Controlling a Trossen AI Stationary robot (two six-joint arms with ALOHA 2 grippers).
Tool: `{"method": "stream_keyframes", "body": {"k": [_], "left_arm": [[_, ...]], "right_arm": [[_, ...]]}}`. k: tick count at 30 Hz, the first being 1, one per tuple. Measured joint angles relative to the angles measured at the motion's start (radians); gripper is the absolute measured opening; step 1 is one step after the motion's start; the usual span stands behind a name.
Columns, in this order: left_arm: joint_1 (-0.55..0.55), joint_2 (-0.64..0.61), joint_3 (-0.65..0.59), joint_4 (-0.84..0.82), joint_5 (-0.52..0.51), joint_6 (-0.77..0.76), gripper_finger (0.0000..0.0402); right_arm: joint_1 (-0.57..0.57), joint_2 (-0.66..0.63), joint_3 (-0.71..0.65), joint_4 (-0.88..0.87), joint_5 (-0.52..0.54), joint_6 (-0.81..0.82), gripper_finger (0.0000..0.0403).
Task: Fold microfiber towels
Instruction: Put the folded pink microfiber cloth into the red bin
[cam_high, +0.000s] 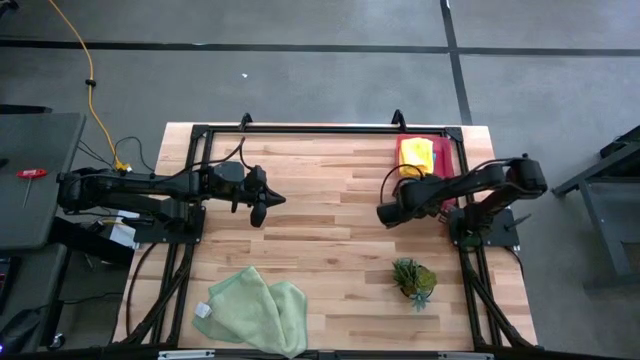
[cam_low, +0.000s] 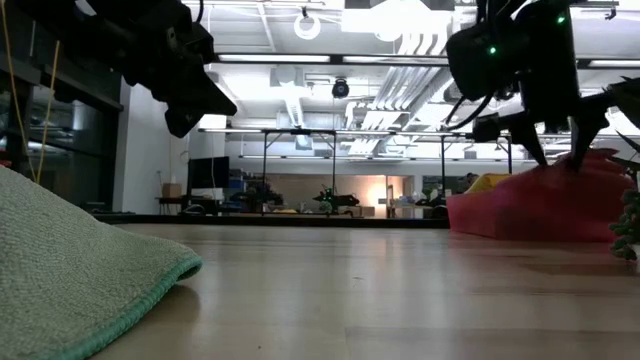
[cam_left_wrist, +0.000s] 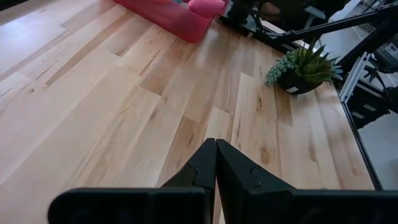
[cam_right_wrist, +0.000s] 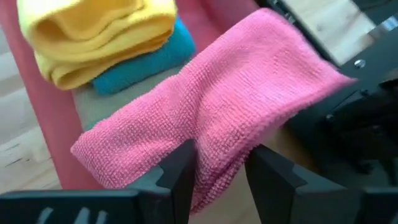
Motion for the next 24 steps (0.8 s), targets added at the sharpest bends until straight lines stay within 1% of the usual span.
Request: {"method": "stream_keyframes", "body": {"k": [3, 6, 9, 12, 15, 16, 19, 21, 22, 24], "left_arm": [[0.0, 0.0, 0.0, 0.0, 0.0, -0.001, 0.0], [0.0, 0.0, 0.0, 0.0, 0.0, -0.002, 0.0], [0.0, 0.0, 0.0, 0.0, 0.0, -0.002, 0.0], [0.0, 0.0, 0.0, 0.0, 0.0, -0.002, 0.0], [0.0, 0.0, 0.0, 0.0, -0.004, 0.001, 0.0], [0.0, 0.0, 0.0, 0.0, -0.005, 0.001, 0.0], [0.001, 0.0, 0.0, 0.0, -0.006, 0.001, 0.0], [0.001, 0.0, 0.0, 0.0, -0.007, 0.001, 0.0], [0.001, 0.0, 0.0, 0.0, -0.007, 0.001, 0.0], [0.001, 0.0, 0.0, 0.0, -0.007, 0.001, 0.0]], "right_arm": [[-0.001, -0.049, 0.0, -0.049, 0.008, 0.006, 0.013], [-0.012, -0.134, 0.0, -0.065, 0.058, -0.007, 0.013], [-0.024, -0.228, 0.0, -0.063, 0.109, -0.045, 0.013], [-0.041, -0.298, 0.0, -0.077, 0.116, -0.113, 0.013], [-0.057, -0.361, 0.0, -0.043, 0.108, -0.262, 0.013], [-0.065, -0.38, 0.0, -0.008, 0.088, -0.344, 0.013], [-0.096, -0.412, 0.0, 0.082, -0.015, -0.595, 0.0122], [-0.115, -0.415, 0.0, 0.081, -0.047, -0.696, 0.0102], [-0.13, -0.415, 0.0, 0.077, -0.051, -0.739, 0.0085], [-0.171, -0.415, 0.0, 0.076, -0.052, -0.817, 0.0035]]}}
